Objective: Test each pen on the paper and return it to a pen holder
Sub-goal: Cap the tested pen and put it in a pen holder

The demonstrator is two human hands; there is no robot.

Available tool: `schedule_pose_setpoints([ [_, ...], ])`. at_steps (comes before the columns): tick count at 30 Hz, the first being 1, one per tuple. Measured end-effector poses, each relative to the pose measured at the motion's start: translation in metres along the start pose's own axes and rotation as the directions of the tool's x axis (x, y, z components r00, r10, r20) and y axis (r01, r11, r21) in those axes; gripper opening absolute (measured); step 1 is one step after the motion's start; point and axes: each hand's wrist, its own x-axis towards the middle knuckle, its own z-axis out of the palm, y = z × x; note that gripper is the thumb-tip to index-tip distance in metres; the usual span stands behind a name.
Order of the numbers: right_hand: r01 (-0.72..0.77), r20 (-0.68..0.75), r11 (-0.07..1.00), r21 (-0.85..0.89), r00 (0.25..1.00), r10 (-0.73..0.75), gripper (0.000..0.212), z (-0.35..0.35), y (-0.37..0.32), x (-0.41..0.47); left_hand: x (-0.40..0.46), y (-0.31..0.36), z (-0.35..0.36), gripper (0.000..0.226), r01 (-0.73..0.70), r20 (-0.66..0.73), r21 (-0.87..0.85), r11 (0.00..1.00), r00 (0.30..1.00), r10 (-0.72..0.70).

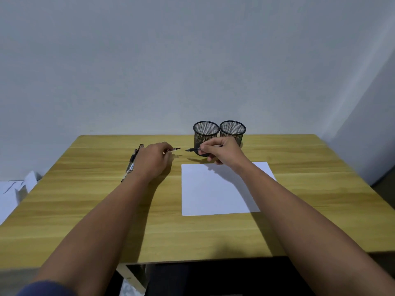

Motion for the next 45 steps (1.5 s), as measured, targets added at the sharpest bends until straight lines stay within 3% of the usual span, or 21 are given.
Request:
schedule_pose_setpoints([
  [2,0.016,-0.010,1.000,0.014,1.000,-0.016,0.013,0.000,0.001,-0.003,-0.005,0.005,-0.005,0.017,0.044,0.024,-0.179,0.983,0.999,-0.040],
  [4,0.034,-0.023,0.999,0.027,0.999,-0.033,0.016,0.000,0.001,-0.006,-0.010,0.010,-0.008,0.014,0.048,0.037,-0.237,0.970,0.999,-0.040],
  [20,0.013,0.002,0.998,0.059,1.000,-0.013,0.019,-0.008,-0.002,-0.039,-0.033,0.045,-0.027,0.012,0.034,0.102,-0.376,0.926,0.995,0.005],
  [27,-0.049,0.075,0.998,-0.040,0.996,0.052,0.016,-0.023,0.000,-0.055,-0.039,0.070,-0.042,0.020,0.218,0.232,-0.692,0.688,0.970,-0.074],
  [34,-0.008,0.028,1.000,0.012,1.000,0.007,0.005,-0.018,0.004,-0.066,-0.041,0.094,-0.046,0.019,0.306,0.307,-0.755,0.580,0.946,-0.099],
  [39,0.041,0.040,0.987,-0.153,0.999,-0.035,0.005,-0.035,0.004,-0.080,-0.039,0.110,-0.047,0.021,0.297,0.351,-0.696,0.654,0.935,-0.051],
  [42,0.044,0.064,0.982,-0.184,0.997,-0.032,0.008,-0.052,0.000,-0.087,-0.033,0.137,-0.040,0.020,0.244,0.295,-0.722,0.647,0.955,-0.030],
  [45,0.033,-0.094,0.985,-0.172,0.994,-0.050,0.005,-0.086,-0.003,-0.100,-0.020,0.179,-0.015,0.022,0.196,0.207,-0.769,0.609,0.977,-0.054],
])
